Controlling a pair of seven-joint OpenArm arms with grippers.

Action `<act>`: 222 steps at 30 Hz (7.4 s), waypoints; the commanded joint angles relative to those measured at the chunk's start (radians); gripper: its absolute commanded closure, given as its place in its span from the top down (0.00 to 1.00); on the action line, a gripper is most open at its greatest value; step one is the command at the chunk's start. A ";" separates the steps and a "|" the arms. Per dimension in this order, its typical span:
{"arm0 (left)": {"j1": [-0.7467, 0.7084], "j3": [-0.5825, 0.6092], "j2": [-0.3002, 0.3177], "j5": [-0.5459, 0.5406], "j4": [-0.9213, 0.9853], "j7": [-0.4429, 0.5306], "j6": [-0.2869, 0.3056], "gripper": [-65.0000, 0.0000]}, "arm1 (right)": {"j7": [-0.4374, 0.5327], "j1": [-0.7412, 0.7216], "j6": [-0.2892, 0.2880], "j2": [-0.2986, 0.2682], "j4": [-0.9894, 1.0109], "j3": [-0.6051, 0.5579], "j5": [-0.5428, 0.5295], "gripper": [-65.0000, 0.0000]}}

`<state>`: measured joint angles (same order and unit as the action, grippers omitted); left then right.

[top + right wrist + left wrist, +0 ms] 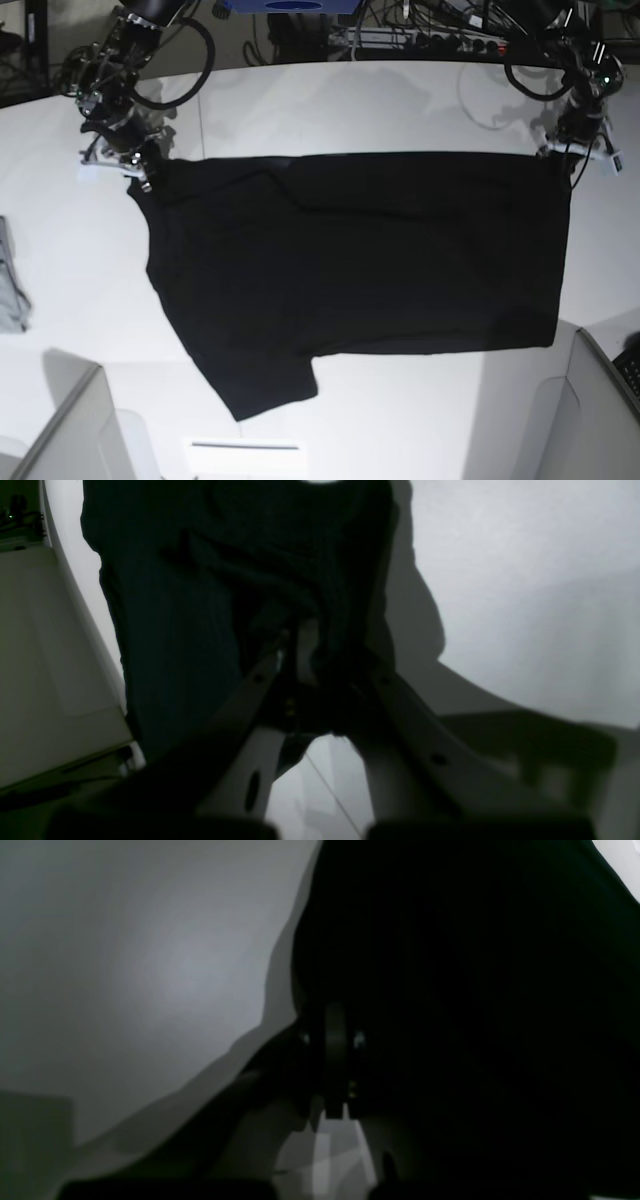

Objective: Fold the T-shirt properly
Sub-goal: 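Pull the shirt further toward the robot with both grippers, then release, then reach the right gripper down to the hem corner and grasp it, then reach the left gripper to the other hem corner and grasp it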

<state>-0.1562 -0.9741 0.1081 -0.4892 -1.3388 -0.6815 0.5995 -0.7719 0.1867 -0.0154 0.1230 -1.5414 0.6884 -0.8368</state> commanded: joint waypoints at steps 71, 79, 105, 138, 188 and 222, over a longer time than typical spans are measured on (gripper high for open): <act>-0.279 -0.208 -0.018 0.010 -0.339 -0.005 -0.005 0.45 | 0.009 0.379 0.039 -0.059 -0.305 0.127 -0.209 0.51; -0.248 -0.246 0.100 0.060 -0.354 -0.005 -0.005 0.44 | -0.042 0.233 0.041 -0.181 -0.298 0.087 -0.206 0.51; -0.095 0.114 0.104 0.341 -0.423 0.001 0.003 0.00 | -0.083 -0.625 0.033 -0.283 0.322 -0.551 0.261 0.57; -0.095 0.106 0.106 0.347 -0.419 0.001 0.003 0.00 | 0.360 -0.924 -0.176 -0.274 1.148 -1.007 0.259 0.54; 0.630 0.378 0.367 0.350 0.625 0.303 -0.086 0.49 | 0.366 -0.912 -0.168 -0.280 1.148 -1.010 0.262 0.00; 0.735 0.582 0.364 0.344 0.896 0.382 -0.145 0.49 | 0.366 -0.912 -0.171 -0.282 1.148 -1.008 0.262 0.00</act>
<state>0.5613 -0.3904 0.4549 -0.1432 -0.4362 -0.2909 0.4511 -0.3634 -0.7116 -0.1898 -0.1558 -0.3950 -0.3183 -0.5911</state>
